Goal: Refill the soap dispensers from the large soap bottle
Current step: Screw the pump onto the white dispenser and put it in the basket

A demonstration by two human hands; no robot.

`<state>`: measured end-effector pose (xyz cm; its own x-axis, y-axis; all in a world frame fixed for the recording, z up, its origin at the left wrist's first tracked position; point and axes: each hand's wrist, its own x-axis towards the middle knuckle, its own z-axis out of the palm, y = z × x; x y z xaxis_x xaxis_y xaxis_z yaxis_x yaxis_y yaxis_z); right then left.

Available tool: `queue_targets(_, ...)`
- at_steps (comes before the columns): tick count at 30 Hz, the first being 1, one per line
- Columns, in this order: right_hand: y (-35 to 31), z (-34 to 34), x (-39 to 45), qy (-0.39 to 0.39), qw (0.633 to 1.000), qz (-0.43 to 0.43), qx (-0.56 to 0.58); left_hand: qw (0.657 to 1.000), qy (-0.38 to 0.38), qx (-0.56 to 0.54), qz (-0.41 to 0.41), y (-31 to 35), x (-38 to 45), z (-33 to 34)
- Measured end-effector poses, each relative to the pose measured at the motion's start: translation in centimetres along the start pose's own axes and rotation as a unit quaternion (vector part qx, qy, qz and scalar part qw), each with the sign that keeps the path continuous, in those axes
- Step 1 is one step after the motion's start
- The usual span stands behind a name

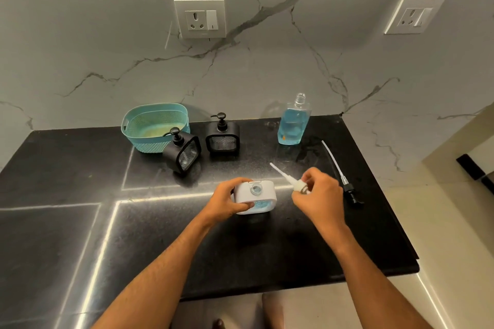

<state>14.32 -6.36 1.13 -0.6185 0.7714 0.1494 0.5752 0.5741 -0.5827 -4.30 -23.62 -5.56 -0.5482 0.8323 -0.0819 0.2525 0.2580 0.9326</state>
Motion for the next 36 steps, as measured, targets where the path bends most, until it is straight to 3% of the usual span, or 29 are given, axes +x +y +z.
queue_targets(5,-3.9,-3.6,0.8,0.042,0.993,-0.097,0.054,1.000,-0.001,-0.002,-0.004,0.1,0.4,0.0)
queue_targets(11,-6.5,-4.7,0.4,-0.008,0.988,-0.143,0.060,1.000,-0.007,-0.005,-0.007,0.2,0.5,0.0)
queue_targets(25,-8.2,0.7,2.3,-0.175,0.974,-0.119,-0.077,1.000,-0.007,0.025,0.016,0.3,0.5,0.0)
queue_targets(36,-7.1,3.4,2.3,-0.154,0.973,-0.173,-0.014,0.999,0.017,0.018,0.032,0.0,0.7,0.3)
